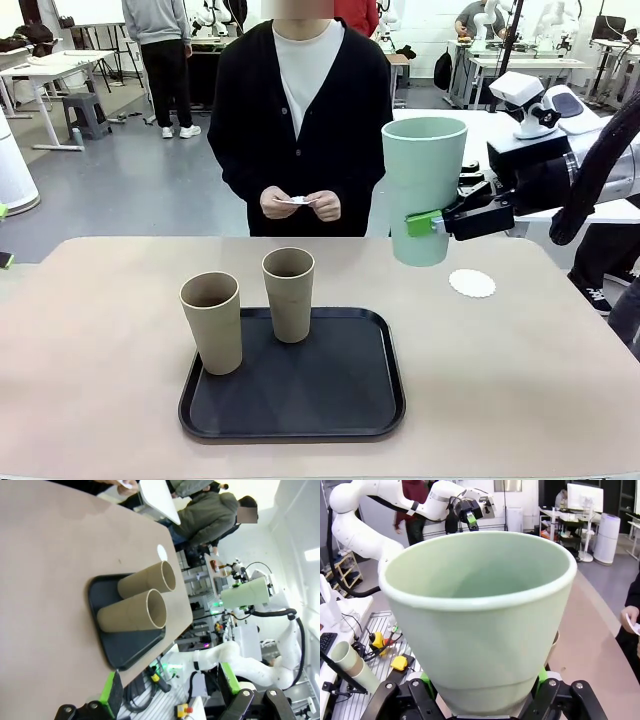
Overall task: Place coasters on the table and set cups on them.
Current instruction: Pick up one Reusable plastic cup and place it on a coaster set by the human.
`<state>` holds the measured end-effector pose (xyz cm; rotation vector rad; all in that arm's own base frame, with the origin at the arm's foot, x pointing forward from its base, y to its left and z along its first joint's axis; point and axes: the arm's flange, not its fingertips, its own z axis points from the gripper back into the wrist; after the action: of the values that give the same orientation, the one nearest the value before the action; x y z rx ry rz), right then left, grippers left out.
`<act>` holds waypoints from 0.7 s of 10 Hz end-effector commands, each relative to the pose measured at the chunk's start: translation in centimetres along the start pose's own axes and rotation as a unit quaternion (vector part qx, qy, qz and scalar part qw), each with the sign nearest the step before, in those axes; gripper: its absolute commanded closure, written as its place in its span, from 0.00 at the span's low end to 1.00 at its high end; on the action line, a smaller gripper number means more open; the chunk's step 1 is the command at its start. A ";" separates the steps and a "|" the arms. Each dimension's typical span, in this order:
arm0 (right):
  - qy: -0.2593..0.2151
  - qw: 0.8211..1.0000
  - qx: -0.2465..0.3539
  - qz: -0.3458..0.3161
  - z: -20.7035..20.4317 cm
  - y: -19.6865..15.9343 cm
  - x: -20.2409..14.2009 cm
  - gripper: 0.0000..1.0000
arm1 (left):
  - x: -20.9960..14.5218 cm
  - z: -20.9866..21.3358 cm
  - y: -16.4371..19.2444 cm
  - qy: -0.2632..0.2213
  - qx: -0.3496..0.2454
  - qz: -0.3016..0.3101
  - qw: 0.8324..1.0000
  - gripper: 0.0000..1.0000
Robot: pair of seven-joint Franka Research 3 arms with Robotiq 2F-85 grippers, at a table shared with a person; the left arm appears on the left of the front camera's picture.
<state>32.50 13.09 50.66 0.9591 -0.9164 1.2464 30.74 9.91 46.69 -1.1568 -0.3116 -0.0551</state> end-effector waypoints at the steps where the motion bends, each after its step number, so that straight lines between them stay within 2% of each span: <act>1: -0.005 1.000 0.005 0.012 -0.5 -0.2 -0.2 0.76 | 0.1 -0.1 -0.1 -0.004 -0.004 0.000 1.000 0.00; 4: -0.005 1.000 0.005 0.012 -0.5 -0.2 -0.2 0.76 | 0.1 -0.1 -0.1 -0.004 -0.004 0.000 1.000 0.00; 5: 0.002 1.000 0.002 0.003 -0.2 0.0 0.0 0.18 | 0.1 -0.1 -0.1 -0.004 -0.004 0.000 1.000 0.00; 7: -0.032 0.998 -0.047 -0.033 3.1 -7.6 0.2 0.18 | 0.1 -0.1 -0.1 -0.004 -0.004 0.000 1.000 0.00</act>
<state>35.33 11.16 50.72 0.9390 -0.9350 1.1790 30.73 9.92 46.70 -1.1568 -0.3120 -0.0551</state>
